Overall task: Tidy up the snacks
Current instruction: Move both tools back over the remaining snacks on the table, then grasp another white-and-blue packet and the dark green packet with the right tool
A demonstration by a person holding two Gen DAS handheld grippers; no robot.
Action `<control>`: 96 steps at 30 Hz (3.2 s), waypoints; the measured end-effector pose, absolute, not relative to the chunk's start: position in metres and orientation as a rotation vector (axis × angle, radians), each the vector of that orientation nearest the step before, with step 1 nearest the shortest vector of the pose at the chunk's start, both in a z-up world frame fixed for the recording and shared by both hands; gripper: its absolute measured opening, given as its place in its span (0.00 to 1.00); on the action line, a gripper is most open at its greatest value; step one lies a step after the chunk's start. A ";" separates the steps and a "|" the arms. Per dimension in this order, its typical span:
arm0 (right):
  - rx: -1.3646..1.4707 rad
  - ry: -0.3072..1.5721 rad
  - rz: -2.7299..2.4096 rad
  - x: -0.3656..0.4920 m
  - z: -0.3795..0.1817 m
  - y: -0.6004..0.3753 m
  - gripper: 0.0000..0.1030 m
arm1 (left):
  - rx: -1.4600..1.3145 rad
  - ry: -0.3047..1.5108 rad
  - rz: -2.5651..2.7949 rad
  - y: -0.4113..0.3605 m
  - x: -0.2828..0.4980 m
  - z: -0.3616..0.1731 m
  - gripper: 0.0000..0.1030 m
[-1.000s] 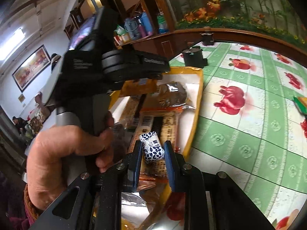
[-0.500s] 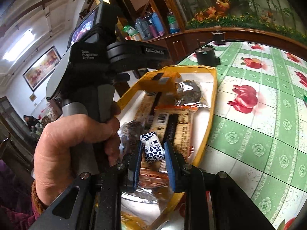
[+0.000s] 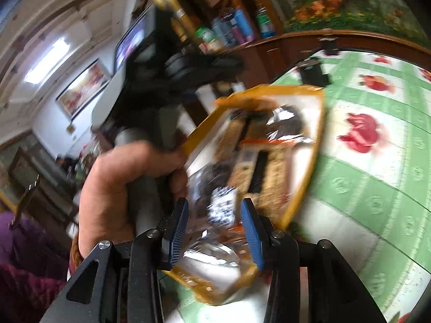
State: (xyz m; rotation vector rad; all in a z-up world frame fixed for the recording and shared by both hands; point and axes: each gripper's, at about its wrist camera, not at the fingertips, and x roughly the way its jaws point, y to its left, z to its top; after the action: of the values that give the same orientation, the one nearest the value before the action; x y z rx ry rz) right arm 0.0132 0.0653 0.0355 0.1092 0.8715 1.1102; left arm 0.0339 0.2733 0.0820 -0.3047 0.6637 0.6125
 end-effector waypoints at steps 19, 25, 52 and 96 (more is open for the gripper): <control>0.501 0.850 0.520 0.106 0.042 -0.097 0.46 | -0.190 0.567 0.218 0.181 0.041 0.101 0.75; 0.568 0.849 0.395 0.114 0.039 -0.134 0.46 | -0.056 0.576 0.087 0.119 0.044 0.097 0.75; 0.277 0.959 0.155 0.261 0.020 -0.167 0.45 | -0.060 1.002 -0.230 0.031 0.077 0.008 0.75; 0.067 0.977 0.125 0.238 0.012 -0.193 0.21 | -0.071 0.955 -0.231 0.037 0.071 0.019 0.75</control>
State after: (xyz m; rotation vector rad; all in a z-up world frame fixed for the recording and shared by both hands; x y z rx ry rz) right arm 0.2380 -0.1930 0.0121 0.0668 0.9765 0.1251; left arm 0.0710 0.0373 0.0189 -0.0712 0.9549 -0.2306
